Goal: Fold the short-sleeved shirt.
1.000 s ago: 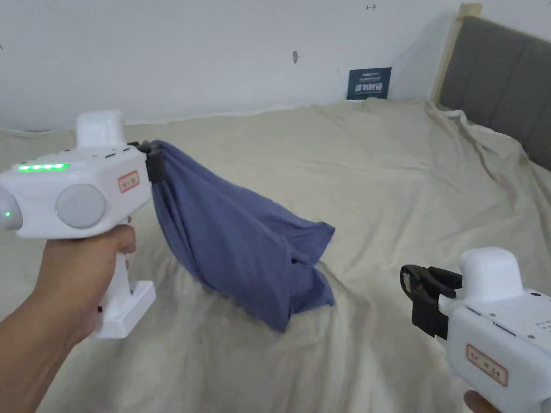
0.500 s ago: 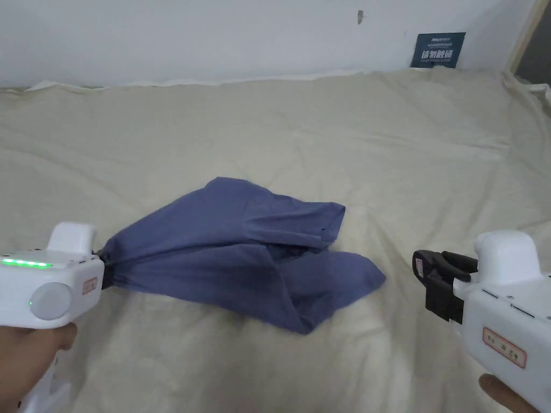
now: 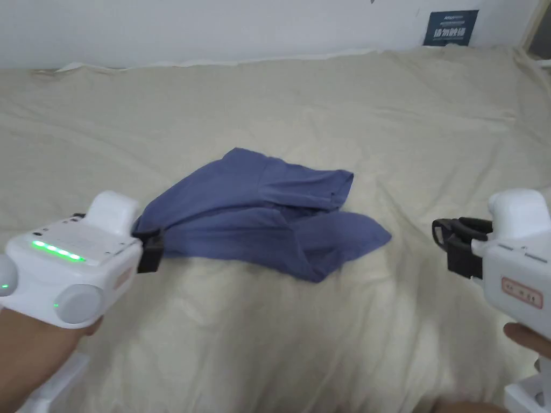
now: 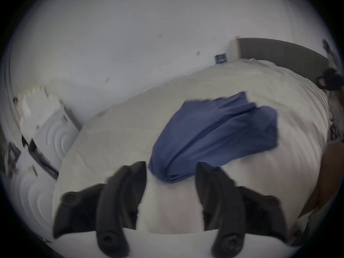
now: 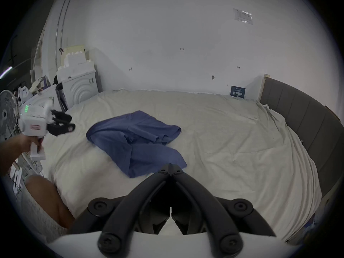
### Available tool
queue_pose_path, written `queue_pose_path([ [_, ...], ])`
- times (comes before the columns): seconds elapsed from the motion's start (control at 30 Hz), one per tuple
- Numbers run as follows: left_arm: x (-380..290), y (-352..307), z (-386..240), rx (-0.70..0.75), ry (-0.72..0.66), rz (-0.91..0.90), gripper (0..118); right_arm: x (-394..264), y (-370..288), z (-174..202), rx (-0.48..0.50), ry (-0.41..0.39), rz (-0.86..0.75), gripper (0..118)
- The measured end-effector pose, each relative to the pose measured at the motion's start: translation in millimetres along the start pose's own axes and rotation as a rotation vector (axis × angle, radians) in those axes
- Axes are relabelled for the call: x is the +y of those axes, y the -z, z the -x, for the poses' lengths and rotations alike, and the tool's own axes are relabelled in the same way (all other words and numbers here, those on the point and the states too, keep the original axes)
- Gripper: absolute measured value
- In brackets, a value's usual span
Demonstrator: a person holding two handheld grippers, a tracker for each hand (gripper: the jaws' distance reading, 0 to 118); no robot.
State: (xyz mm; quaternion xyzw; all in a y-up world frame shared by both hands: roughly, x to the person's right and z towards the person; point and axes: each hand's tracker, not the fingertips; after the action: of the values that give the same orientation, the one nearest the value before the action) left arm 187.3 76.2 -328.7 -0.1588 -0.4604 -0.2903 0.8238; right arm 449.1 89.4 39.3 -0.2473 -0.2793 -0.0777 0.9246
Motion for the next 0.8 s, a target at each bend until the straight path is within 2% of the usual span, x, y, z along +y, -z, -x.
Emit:
queue_pose_path([
  [0.03,-0.6,-3.8,-10.2,-0.005,0.027,-0.047,0,-2.8,-1.6,-1.8,0.006,0.004,0.003,0],
  [0.1,7.7,-20.6,-37.0,0.0,0.024,-0.105,0,-8.7,-1.8,-5.8,0.042,0.027,0.012,0],
  [0.13,13.1,-26.4,-49.9,-0.064,0.016,-0.119,0,-11.0,-0.9,-5.6,0.055,0.034,0.022,0],
  [0.23,25.5,-31.5,-89.4,-0.1,0.0,-0.173,0,-13.8,15.6,-14.3,0.153,0.112,0.068,0],
  [0.33,36.1,-24.4,-115.9,-0.167,-0.048,-0.167,0,-12.9,37.5,-23.4,0.14,0.097,0.09,0],
  [0.43,38.1,-15.6,-135.9,-0.187,-0.035,-0.152,0,-13.3,64.6,-38.6,0.196,0.125,0.144,0],
  [0.57,37.1,-5.1,-142.4,-0.217,-0.041,-0.133,0,-5.8,106.7,-50.4,0.156,0.058,0.156,0],
  [0.63,36.3,3.1,-137.6,-0.222,-0.019,-0.118,0,-1.1,132.4,-52.9,0.211,0.037,0.23,0],
  [0.67,35.5,7.6,-134.1,-0.213,-0.02,-0.113,0,1.0,144.7,-51.2,0.214,-0.002,0.264,12],
  [0.7,37.8,10.3,-131.9,-0.208,-0.024,-0.111,0,2.3,155.5,-47.7,0.199,-0.068,0.288,49],
  [0.73,37.7,14.2,-126.5,-0.208,-0.026,-0.104,0,2.7,169.0,-43.7,0.181,-0.141,0.339,95],
  [0.77,36.5,17.2,-121.9,-0.203,-0.032,-0.098,0,3.2,179.6,-42.2,0.184,-0.184,0.354,102],
  [0.8,35.0,19.4,-117.7,-0.197,-0.037,-0.098,0,4.8,188.9,-41.7,0.183,-0.209,0.359,97],
])
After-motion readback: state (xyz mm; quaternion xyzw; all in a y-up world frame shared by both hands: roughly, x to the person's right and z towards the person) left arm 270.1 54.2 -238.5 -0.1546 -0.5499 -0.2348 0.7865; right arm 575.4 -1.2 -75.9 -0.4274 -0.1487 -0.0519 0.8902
